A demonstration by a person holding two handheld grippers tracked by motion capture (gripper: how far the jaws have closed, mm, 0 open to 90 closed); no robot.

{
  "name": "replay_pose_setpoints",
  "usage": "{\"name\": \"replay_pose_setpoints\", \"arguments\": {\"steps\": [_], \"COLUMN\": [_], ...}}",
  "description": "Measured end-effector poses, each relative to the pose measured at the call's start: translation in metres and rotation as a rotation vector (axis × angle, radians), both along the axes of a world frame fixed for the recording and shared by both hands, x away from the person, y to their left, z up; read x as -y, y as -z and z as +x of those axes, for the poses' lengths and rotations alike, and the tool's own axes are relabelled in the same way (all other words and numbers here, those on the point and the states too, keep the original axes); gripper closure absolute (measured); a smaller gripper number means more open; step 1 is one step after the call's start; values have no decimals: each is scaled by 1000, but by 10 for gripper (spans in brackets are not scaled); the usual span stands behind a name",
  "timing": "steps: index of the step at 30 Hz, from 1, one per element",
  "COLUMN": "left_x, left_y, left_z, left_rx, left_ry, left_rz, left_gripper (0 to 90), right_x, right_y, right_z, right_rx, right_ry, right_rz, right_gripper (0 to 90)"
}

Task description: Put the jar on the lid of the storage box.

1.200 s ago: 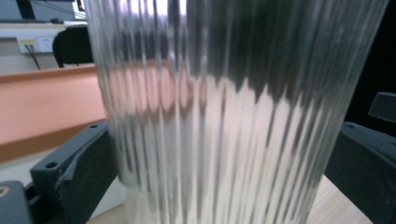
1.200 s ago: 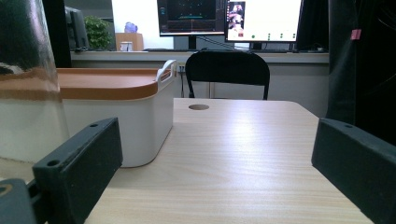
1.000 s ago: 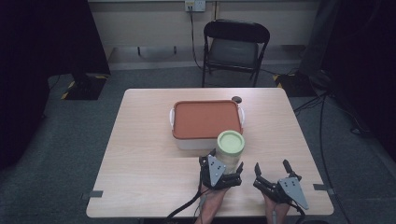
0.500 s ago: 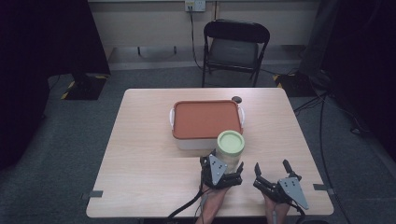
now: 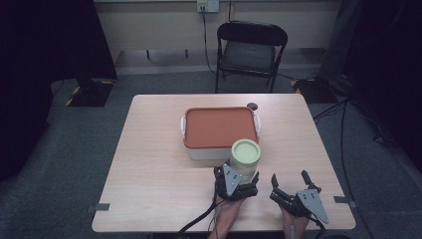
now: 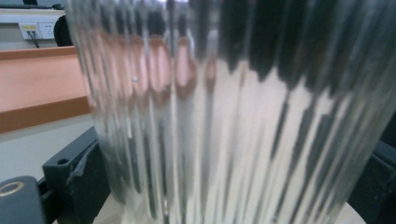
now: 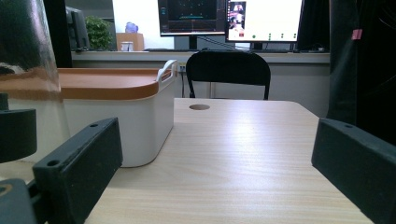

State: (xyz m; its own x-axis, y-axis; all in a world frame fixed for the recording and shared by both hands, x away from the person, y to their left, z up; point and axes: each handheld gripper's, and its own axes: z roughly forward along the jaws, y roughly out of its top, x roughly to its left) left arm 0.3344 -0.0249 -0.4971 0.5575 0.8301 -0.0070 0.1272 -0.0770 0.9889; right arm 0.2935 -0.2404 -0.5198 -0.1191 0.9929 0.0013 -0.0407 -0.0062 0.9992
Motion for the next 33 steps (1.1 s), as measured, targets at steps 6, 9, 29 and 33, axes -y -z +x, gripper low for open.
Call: {"name": "replay_pose_setpoints", "arguments": {"steps": [6,9,29,33], "left_x": [-1,-1,0,0], "left_y": [-1,-1,-1,-1], "left_z": [0,0,0,0], "left_rx": [-2,-15,-10,-8], "left_ry": [-4,-3,-13,-11], "left_rz": [0,-7,2,3], "left_gripper": [86,93,109,110], "right_x": [0,0,0,0], "right_y": [0,0,0,0], "right_z": [0,0,0,0], "right_rx": [0,0,0,0], "right_ry": [0,0,0,0], "right_rz": [0,0,0,0], "right_gripper": [11,11,11,11]}}
